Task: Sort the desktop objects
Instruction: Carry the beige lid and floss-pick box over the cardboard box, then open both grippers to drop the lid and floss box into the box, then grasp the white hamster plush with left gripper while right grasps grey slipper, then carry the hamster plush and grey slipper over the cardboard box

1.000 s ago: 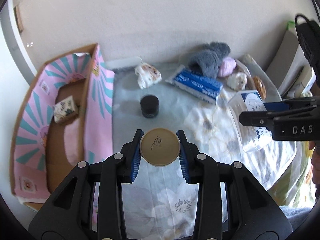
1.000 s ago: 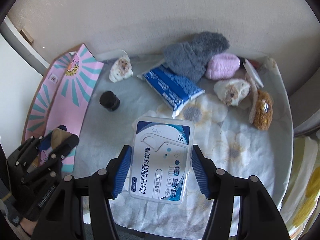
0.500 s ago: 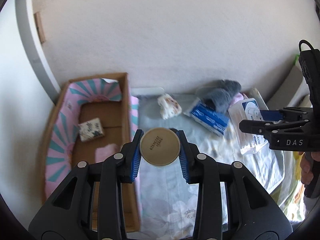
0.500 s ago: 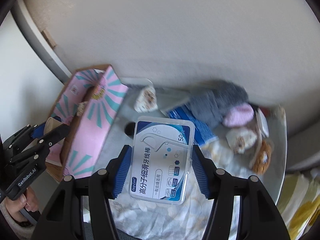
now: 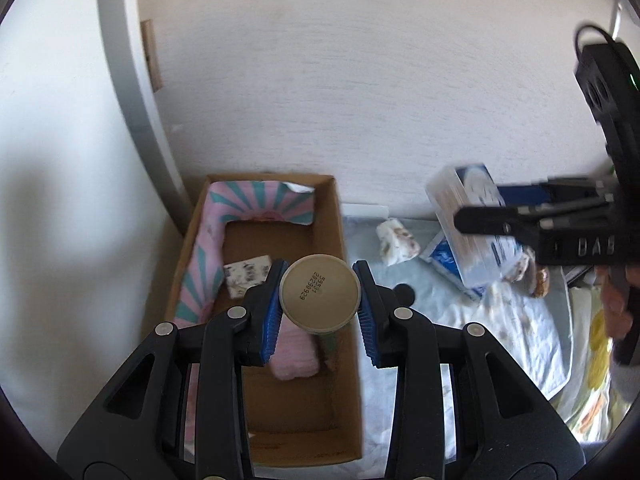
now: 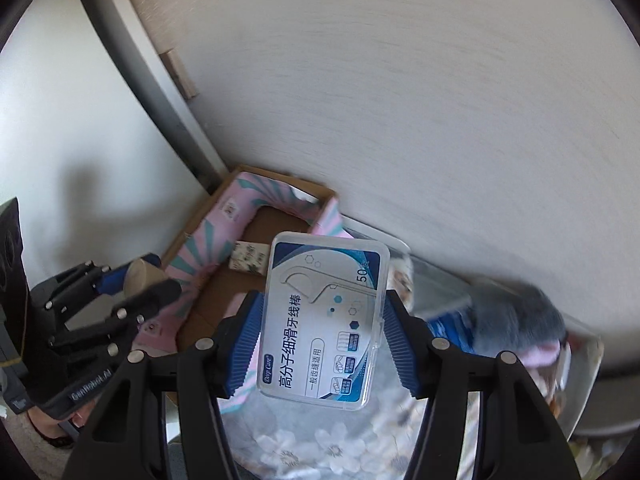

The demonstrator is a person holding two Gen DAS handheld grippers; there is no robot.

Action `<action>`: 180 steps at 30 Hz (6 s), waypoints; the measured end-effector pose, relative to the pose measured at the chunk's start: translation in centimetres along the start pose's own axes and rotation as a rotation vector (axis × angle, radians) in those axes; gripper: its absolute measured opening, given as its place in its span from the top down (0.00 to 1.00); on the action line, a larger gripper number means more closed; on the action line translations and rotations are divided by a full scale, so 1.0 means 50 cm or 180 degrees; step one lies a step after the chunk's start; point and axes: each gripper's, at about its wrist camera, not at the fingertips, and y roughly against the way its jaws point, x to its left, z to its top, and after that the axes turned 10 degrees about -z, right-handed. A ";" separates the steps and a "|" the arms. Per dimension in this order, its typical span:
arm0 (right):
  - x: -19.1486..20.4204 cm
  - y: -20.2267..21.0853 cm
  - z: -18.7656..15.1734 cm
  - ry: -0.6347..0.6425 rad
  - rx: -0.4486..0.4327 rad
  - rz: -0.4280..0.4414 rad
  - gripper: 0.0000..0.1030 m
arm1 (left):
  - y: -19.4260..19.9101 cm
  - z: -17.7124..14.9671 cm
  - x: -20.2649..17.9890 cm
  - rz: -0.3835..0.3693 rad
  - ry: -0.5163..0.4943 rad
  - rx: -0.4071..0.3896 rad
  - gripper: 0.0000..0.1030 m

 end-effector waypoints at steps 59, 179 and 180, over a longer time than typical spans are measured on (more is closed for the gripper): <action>0.218 -0.303 0.078 0.0245 0.0854 0.0155 0.16 | -0.142 -0.119 0.104 0.0113 0.0267 0.0961 0.00; -0.376 0.114 -0.199 -0.1458 -0.0547 -0.0381 0.85 | -0.175 0.088 -0.282 -0.0289 -0.0117 0.0679 0.73; -0.373 0.118 -0.197 -0.1453 -0.0541 -0.0394 0.85 | -0.162 0.091 -0.281 -0.0275 -0.0138 0.0668 0.73</action>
